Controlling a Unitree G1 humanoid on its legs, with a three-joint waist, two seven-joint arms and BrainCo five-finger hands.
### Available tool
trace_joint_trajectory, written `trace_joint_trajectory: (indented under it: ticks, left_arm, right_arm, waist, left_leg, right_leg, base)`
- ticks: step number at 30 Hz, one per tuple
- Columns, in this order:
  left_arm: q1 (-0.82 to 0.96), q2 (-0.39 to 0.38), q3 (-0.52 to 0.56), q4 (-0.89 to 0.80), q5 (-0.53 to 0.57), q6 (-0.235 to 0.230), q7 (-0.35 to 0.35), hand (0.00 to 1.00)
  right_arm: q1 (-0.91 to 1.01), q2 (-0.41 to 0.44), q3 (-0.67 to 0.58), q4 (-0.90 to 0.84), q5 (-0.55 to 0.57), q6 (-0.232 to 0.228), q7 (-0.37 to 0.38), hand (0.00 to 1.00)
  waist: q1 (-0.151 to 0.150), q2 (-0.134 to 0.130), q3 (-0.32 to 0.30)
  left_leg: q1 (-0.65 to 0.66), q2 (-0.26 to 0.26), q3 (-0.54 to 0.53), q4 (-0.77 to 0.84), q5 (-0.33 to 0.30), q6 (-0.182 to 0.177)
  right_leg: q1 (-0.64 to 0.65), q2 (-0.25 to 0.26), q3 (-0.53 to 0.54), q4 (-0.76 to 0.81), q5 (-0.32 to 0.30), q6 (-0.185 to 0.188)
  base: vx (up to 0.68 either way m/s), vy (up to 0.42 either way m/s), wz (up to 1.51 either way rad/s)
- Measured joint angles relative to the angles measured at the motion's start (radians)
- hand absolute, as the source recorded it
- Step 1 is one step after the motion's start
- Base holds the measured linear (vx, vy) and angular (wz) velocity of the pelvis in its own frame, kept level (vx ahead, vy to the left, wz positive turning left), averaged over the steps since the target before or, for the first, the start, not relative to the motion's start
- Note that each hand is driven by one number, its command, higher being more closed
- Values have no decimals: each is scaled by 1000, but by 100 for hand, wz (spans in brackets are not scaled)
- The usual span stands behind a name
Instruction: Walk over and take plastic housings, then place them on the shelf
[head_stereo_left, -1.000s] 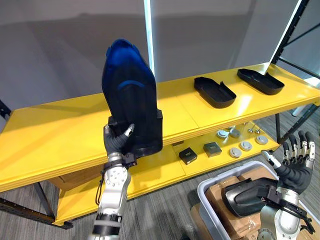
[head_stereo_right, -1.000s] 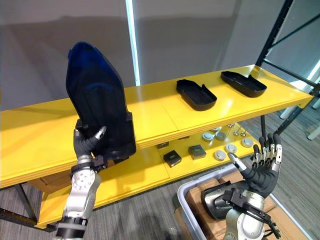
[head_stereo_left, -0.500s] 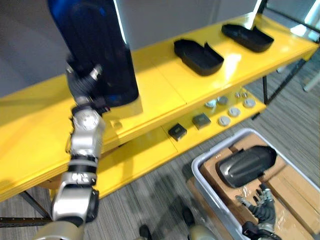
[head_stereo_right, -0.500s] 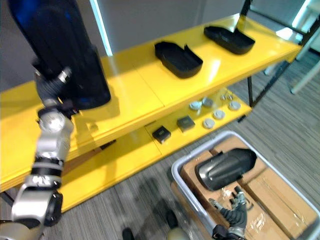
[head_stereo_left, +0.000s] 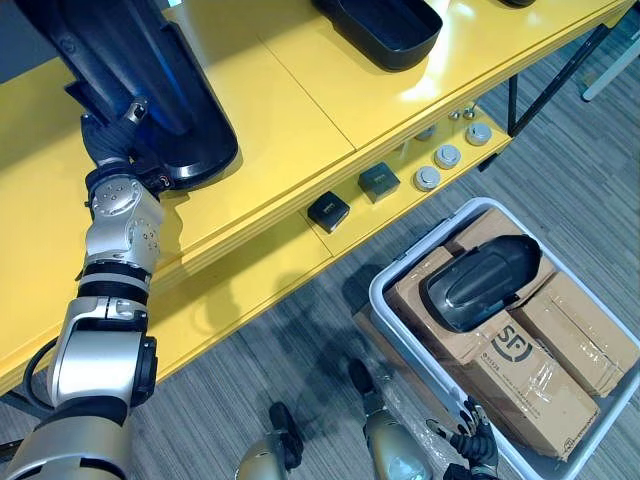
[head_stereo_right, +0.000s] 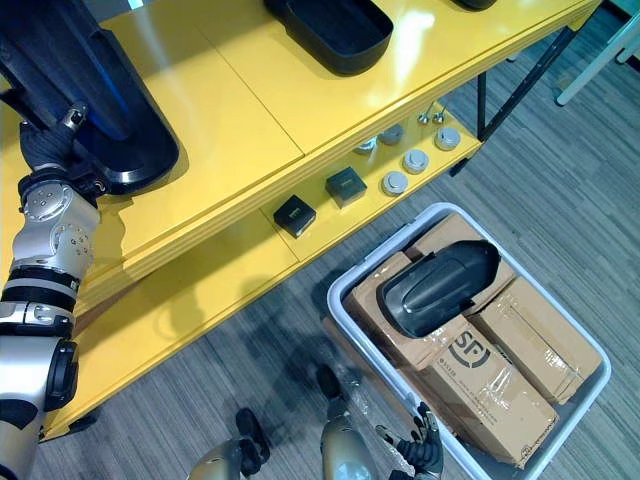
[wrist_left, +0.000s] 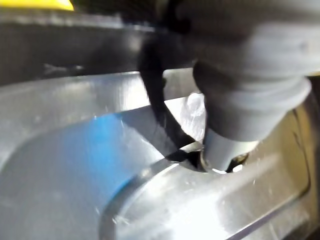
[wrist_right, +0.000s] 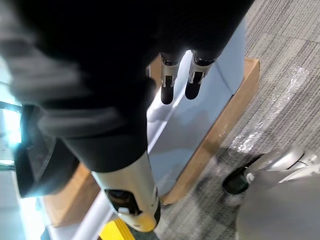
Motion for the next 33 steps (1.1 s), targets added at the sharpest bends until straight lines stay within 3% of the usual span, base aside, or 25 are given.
trace_joint_trajectory:
  ticks: [5, 6, 15, 24, 33]
  left_arm:
    - [3, 7, -27, -6, -74, 0, 1, 100]
    - [14, 15, -27, -17, -85, 0, 5, 0]
    - [44, 65, -72, -24, -102, 27, -31, 0]
    - [-38, 92, -104, 89, 58, 80, -79, 0]
    - [-111, 92, -106, 122, 100, 97, -99, 0]
  right_arm:
    - [-21, -10, 24, 26, -3, 11, 0, 0]
    - [-24, -22, 38, 30, -5, 14, 1, 0]
    - [-60, -60, 65, 58, -7, 29, 11, 0]
    - [-60, -59, 70, 59, -6, 28, 29, 0]
    - [-60, -51, 73, 50, -7, 28, 38, 0]
  waist:
    - [23, 2, 9]
    - [26, 1, 10]
    - [30, 2, 10]
    - [20, 2, 10]
    - [19, 2, 10]
  left_leg:
    - [-8, -13, -27, -29, 11, 0]
    - [-8, -15, -29, -32, 15, 2]
    - [12, -30, -36, -67, 34, 3]
    - [13, -31, -37, -69, 36, 3]
    - [29, -38, -53, -89, 49, 5]
  right_leg:
    - [-8, -6, -25, 3, 0, 0]
    - [-8, -7, -27, 3, 0, 0]
    - [2, -18, -33, -1, 0, 0]
    - [2, -19, -34, -1, 0, 0]
    - [19, -24, -52, -7, 0, -1]
  base:
    - [-38, 23, 16]
    - [-9, 26, 7]
    - [-10, 26, 4]
    - [-6, 24, 0]
    - [-9, 31, 5]
